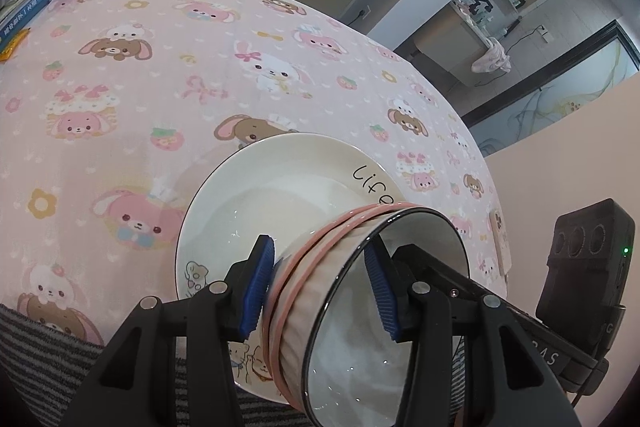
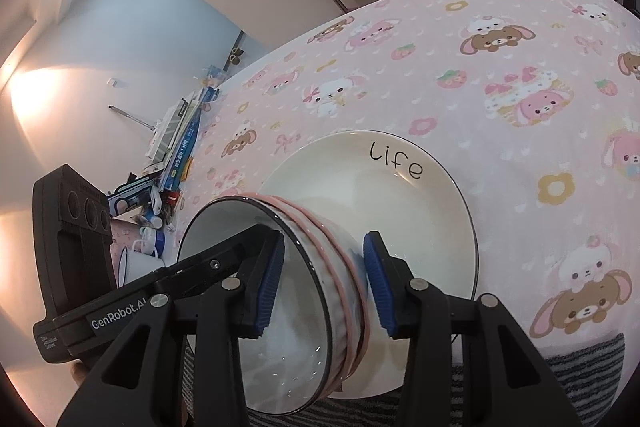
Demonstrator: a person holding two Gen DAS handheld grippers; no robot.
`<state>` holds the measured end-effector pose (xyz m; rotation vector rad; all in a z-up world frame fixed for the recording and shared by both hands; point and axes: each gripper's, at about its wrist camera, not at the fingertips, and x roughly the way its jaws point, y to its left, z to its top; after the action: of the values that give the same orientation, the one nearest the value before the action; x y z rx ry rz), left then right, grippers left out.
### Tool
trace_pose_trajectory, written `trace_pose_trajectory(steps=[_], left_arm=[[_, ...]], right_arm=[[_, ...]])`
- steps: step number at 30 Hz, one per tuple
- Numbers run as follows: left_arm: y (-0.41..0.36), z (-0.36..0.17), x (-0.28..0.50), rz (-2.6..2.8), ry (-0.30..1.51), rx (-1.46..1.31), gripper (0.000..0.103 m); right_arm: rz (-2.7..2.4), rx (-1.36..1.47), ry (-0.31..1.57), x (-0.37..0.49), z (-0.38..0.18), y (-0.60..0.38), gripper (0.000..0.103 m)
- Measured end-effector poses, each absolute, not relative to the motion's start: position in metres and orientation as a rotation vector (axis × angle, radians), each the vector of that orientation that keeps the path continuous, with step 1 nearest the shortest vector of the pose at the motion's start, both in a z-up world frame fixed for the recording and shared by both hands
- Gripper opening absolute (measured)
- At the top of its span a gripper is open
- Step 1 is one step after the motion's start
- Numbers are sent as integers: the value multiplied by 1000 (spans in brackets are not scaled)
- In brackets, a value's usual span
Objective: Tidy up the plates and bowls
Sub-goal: 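Lower the bowl stack with both tools onto the 'Life' plate stack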
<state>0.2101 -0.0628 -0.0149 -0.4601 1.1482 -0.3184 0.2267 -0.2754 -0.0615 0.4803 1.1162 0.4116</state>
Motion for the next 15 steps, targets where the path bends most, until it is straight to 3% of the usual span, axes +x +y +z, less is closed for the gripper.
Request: trace_pose_trajectory(steps=[15], left_arm=[[-55, -25, 219, -312, 1138, -488, 49]], right_arm=[[400, 456, 1192, 244, -72, -268, 42]])
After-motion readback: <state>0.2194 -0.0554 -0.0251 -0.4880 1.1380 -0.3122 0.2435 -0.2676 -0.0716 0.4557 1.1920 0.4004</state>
